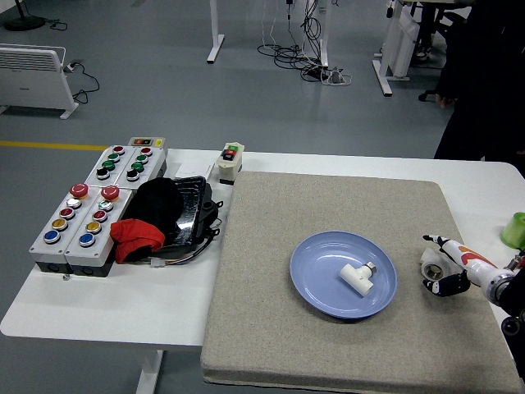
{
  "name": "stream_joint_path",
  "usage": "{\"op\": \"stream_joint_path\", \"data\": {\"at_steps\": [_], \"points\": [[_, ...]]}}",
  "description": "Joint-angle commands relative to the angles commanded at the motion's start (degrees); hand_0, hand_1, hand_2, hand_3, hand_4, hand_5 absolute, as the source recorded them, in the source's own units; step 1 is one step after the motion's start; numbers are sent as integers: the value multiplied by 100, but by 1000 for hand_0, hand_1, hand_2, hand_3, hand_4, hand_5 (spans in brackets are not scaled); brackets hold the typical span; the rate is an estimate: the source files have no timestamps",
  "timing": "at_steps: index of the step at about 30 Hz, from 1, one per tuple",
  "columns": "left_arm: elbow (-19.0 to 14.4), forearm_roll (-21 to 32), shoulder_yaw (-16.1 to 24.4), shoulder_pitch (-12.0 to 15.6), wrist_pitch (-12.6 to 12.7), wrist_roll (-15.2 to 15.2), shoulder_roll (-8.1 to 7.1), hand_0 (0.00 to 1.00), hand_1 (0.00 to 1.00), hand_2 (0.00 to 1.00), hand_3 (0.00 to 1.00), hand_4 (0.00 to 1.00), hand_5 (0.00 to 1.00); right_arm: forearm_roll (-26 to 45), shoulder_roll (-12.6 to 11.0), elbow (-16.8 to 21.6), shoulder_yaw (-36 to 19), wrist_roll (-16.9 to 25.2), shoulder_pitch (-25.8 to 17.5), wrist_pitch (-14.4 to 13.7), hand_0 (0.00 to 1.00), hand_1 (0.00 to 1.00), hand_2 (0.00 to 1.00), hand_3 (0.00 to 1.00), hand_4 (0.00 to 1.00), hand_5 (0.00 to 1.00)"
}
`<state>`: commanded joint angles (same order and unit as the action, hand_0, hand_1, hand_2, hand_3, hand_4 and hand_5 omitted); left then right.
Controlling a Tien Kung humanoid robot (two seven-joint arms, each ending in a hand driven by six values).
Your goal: Pick pipe place plate twice
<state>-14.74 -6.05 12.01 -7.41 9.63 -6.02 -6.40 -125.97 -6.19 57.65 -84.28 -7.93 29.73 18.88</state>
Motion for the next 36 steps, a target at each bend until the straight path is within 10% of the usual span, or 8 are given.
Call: {"op": "stream_joint_path", "data": {"at_steps": [23, 24, 36], "points": [[-1, -28, 14, 4, -1, -8, 10, 625, 587, 525, 591, 274, 998, -403, 44, -676, 120, 382, 198, -614, 601, 658, 681, 789, 705, 328], [-1, -27, 15, 6, 0, -8, 11, 626, 588, 527, 592, 274, 998, -403, 43, -686, 115, 364, 194, -580, 463, 559, 574, 728, 624, 261], [0, -37, 21, 10, -2, -10, 11, 625, 588, 527, 591, 273, 998, -403, 39, -720, 75, 326, 158, -595, 335, 465, 534, 694, 562, 251]]}}
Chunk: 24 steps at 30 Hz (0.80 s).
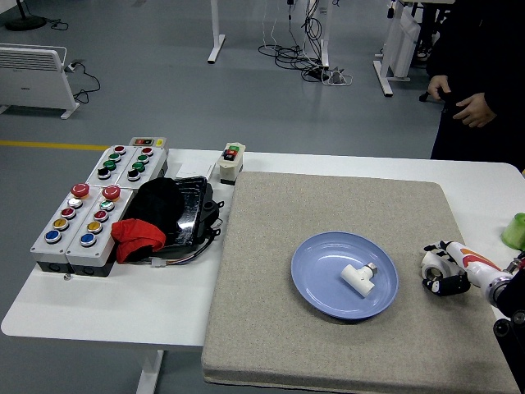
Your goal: Pick pipe place plate twice
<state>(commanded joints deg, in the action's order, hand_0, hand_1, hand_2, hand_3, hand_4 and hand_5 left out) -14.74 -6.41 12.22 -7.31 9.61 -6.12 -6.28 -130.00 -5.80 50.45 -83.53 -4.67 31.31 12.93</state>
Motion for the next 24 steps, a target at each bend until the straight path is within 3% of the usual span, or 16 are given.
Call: {"op": "stream_joint_path", "data": {"at_steps": [11, 24], "points": [[-1, 9, -8, -6, -6, 0, -3, 625, 587, 527, 592, 272, 998, 247, -46, 271, 0, 87, -56, -163, 304, 432, 523, 683, 569, 256], [-1, 8, -10, -10, -10, 3, -7, 625, 587, 526, 590, 272, 998, 820, -88, 993, 284, 105, -86, -293, 275, 411, 512, 645, 528, 237]]}}
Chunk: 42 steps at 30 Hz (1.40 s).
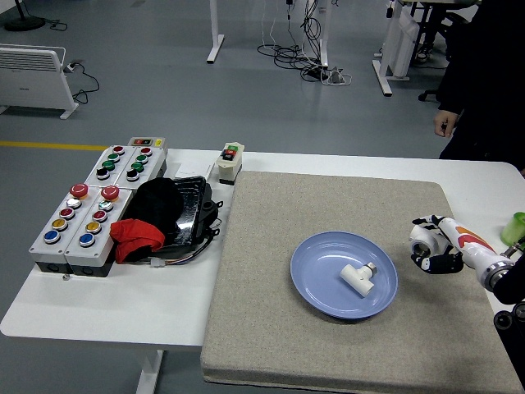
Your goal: Pick pipe place plate twice
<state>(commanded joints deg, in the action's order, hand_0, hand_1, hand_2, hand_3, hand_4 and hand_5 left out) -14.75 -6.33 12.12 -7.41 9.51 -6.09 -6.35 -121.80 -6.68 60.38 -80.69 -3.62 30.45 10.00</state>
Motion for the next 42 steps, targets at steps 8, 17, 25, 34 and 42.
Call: {"op": "stream_joint_path", "data": {"at_steps": [8, 17, 25, 34, 42], "points": [[0, 6, -2, -2, -1, -3, -3, 625, 587, 526, 590, 273, 998, 354, -32, 682, 746, 0, 75, -3, 273, 411, 511, 642, 519, 237], [1, 24, -3, 8, -1, -4, -8, 625, 587, 525, 589, 273, 998, 550, 28, 792, 1649, 19, 282, -99, 276, 412, 511, 636, 507, 230], [2, 47, -17, 6, -1, 5, -11, 625, 586, 522, 589, 274, 998, 419, 175, 467, 2212, 61, 509, -115, 400, 500, 519, 627, 494, 210], [4, 35, -19, 4, 2, 7, -22, 625, 585, 523, 589, 275, 998, 394, 236, 132, 2470, 197, 566, -92, 693, 662, 613, 658, 508, 206], [7, 22, -11, 8, 10, 9, -29, 626, 583, 519, 590, 276, 998, 370, 258, -28, 2535, 491, 546, -270, 973, 886, 972, 882, 722, 367]]}}
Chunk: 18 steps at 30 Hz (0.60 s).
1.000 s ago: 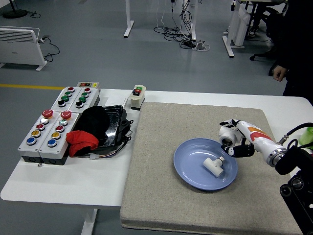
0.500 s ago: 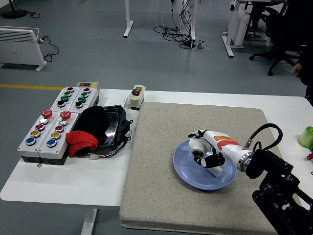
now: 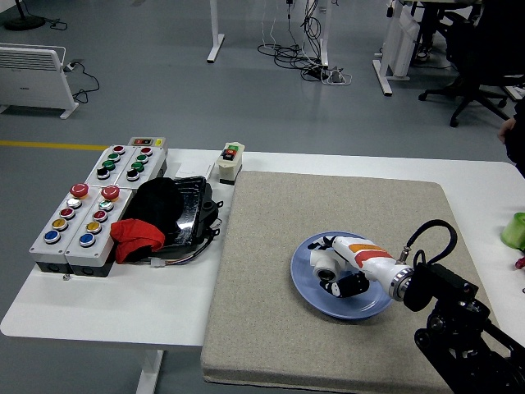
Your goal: Pick pipe place plate twice
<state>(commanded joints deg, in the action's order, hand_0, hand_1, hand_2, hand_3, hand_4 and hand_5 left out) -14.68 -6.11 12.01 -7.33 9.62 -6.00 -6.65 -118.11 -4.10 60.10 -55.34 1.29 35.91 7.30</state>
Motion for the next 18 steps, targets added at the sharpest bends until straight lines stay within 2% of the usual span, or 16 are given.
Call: {"op": "stream_joint_path", "data": {"at_steps": [5, 6, 18], "points": [[1, -21, 15, 8, 2, -7, 2, 626, 583, 519, 590, 276, 998, -42, 3, 1, 9, 146, 8, -105, 973, 886, 972, 882, 722, 367], [1, -25, 17, 8, 2, -9, 2, 626, 582, 519, 590, 277, 998, -43, 5, 3, 8, 201, 5, -168, 998, 936, 998, 964, 746, 382], [2, -54, 35, 21, 1, -16, 1, 625, 585, 520, 591, 278, 998, -62, -3, 35, -70, 277, -18, -257, 998, 942, 998, 980, 760, 393]]}}
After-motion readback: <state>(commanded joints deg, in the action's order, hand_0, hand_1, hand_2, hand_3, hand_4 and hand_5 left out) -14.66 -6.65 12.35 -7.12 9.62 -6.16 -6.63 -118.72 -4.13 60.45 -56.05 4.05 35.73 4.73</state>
